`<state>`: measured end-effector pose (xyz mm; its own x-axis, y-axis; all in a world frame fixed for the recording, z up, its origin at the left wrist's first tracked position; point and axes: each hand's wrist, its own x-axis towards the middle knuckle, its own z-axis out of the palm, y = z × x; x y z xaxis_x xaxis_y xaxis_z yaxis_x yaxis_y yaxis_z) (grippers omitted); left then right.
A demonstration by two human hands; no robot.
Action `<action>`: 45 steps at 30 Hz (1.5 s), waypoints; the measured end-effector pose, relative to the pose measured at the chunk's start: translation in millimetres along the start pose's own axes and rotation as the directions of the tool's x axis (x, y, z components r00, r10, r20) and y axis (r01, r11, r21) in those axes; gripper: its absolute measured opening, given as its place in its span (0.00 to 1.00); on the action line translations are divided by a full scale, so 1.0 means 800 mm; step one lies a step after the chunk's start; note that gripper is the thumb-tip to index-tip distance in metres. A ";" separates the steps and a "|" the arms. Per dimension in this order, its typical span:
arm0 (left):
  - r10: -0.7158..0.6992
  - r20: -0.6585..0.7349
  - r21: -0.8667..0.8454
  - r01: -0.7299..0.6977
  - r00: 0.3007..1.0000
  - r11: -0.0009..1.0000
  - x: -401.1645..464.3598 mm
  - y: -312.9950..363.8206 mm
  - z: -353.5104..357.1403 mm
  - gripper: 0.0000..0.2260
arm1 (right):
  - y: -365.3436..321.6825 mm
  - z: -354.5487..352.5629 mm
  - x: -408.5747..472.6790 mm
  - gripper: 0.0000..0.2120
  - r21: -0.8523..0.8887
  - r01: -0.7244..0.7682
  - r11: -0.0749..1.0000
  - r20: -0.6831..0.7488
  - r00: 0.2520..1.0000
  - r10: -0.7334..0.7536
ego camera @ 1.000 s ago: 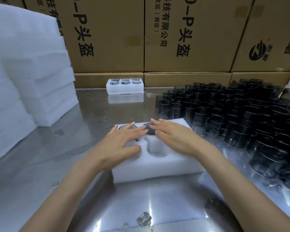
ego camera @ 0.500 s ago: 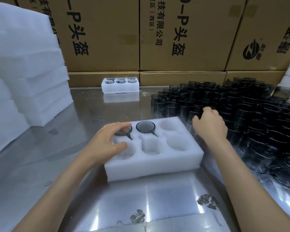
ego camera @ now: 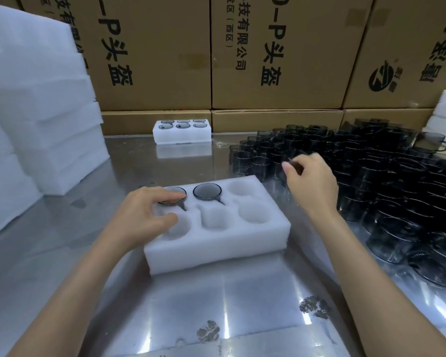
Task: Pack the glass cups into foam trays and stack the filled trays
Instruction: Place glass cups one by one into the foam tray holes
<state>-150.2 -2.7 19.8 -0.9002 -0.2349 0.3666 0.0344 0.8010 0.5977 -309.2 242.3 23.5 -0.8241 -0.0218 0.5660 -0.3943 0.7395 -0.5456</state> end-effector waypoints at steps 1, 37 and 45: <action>-0.002 0.001 0.004 0.002 1.000 1.000 0.000 0.000 -0.001 0.24 | -0.009 -0.003 -0.001 0.11 0.108 0.096 0.989 -0.047 0.995 -0.091; 0.195 0.322 0.187 -0.264 0.926 0.946 0.037 0.062 0.042 0.29 | -0.034 0.019 -0.026 0.30 0.129 0.362 0.923 0.469 0.798 -0.378; 0.065 0.479 0.270 -0.217 0.875 0.938 0.045 0.058 0.060 0.28 | -0.034 0.028 -0.020 0.31 0.048 0.335 0.941 0.706 0.656 -0.269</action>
<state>-201.6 52.2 26.6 -0.9938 0.1100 0.0182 0.1105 0.9511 0.2885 -294.3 207.5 15.6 -0.7210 -0.6881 0.0818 -0.6665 0.6564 -0.3534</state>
